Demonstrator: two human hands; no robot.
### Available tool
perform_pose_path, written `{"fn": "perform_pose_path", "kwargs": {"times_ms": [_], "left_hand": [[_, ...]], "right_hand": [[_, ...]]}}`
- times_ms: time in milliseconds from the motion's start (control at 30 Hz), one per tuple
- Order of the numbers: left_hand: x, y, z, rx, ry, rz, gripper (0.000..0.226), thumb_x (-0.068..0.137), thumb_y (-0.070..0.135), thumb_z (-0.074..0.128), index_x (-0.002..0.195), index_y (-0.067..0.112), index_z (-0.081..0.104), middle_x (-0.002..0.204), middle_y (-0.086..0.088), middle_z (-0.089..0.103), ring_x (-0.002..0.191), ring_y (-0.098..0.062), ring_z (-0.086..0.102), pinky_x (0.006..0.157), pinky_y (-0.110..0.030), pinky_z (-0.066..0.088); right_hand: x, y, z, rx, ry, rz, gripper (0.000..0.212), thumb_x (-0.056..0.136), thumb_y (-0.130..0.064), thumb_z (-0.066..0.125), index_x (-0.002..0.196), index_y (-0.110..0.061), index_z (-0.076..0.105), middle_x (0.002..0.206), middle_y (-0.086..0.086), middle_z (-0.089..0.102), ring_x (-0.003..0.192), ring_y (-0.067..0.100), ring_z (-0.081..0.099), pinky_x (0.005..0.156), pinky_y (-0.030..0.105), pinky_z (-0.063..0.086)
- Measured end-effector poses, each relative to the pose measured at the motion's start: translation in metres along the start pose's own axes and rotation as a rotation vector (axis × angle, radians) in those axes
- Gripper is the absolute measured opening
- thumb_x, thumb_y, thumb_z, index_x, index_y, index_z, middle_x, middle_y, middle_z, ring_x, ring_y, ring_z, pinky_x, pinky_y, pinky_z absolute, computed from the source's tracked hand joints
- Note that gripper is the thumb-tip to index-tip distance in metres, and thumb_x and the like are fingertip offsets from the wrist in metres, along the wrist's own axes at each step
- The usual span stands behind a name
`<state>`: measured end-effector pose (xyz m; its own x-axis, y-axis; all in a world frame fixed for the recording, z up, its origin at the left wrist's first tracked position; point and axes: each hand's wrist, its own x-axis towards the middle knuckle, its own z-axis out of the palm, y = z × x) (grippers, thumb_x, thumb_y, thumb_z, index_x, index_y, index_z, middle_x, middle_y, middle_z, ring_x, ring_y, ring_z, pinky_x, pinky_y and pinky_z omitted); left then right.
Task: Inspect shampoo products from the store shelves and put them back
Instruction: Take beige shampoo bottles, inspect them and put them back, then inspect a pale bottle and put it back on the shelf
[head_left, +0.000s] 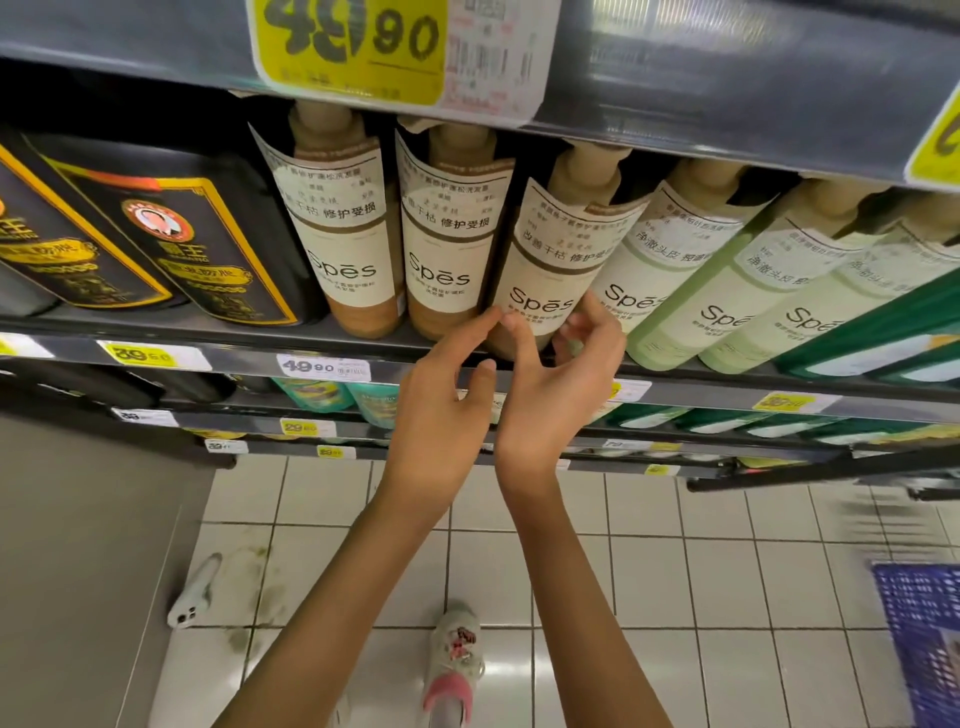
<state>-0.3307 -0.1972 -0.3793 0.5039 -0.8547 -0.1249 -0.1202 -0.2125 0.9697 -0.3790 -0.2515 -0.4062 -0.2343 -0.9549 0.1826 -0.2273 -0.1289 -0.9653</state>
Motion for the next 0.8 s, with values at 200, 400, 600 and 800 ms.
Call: {"fn": "perform_pose_path", "kwargs": {"times_ms": [200,400,600,800], "left_hand": [[-0.014,-0.01,-0.012,-0.087,0.077,-0.105,0.038,0.094,0.002,0.045,0.131,0.009,0.051,0.128,0.002,0.056,0.118,-0.004,0.051,0.094,-0.004,0.036],[-0.013,-0.017,-0.012,-0.104,0.142,-0.136,0.033,0.094,0.001,0.045,0.125,0.009,0.054,0.119,0.002,0.059,0.112,-0.005,0.053,0.096,-0.009,0.038],[-0.019,-0.023,-0.008,-0.11,0.161,-0.161,0.025,0.093,0.004,0.049,0.115,0.008,0.061,0.104,0.013,0.062,0.1,0.003,0.056,0.092,-0.002,0.038],[-0.027,-0.018,-0.002,-0.083,0.139,-0.131,0.027,0.093,0.001,0.049,0.117,0.004,0.06,0.109,0.006,0.061,0.098,0.006,0.055,0.088,0.001,0.038]], "right_hand": [[-0.004,0.004,0.003,-0.004,0.057,0.007,0.047,0.073,-0.007,0.079,0.113,0.0,0.055,0.107,0.004,0.054,0.102,0.011,0.054,0.091,0.024,0.05],[0.001,0.005,0.009,-0.014,0.089,0.002,0.046,0.072,-0.006,0.08,0.111,0.005,0.058,0.107,0.012,0.058,0.103,0.018,0.056,0.087,0.033,0.052],[0.005,0.003,0.014,-0.031,0.091,0.0,0.045,0.072,-0.008,0.08,0.109,0.004,0.058,0.105,0.012,0.056,0.097,0.015,0.055,0.082,0.037,0.053],[0.006,-0.005,-0.009,-0.054,-0.02,-0.031,0.041,0.079,-0.006,0.074,0.116,0.004,0.058,0.107,0.012,0.058,0.102,0.019,0.056,0.091,0.032,0.05]]}}
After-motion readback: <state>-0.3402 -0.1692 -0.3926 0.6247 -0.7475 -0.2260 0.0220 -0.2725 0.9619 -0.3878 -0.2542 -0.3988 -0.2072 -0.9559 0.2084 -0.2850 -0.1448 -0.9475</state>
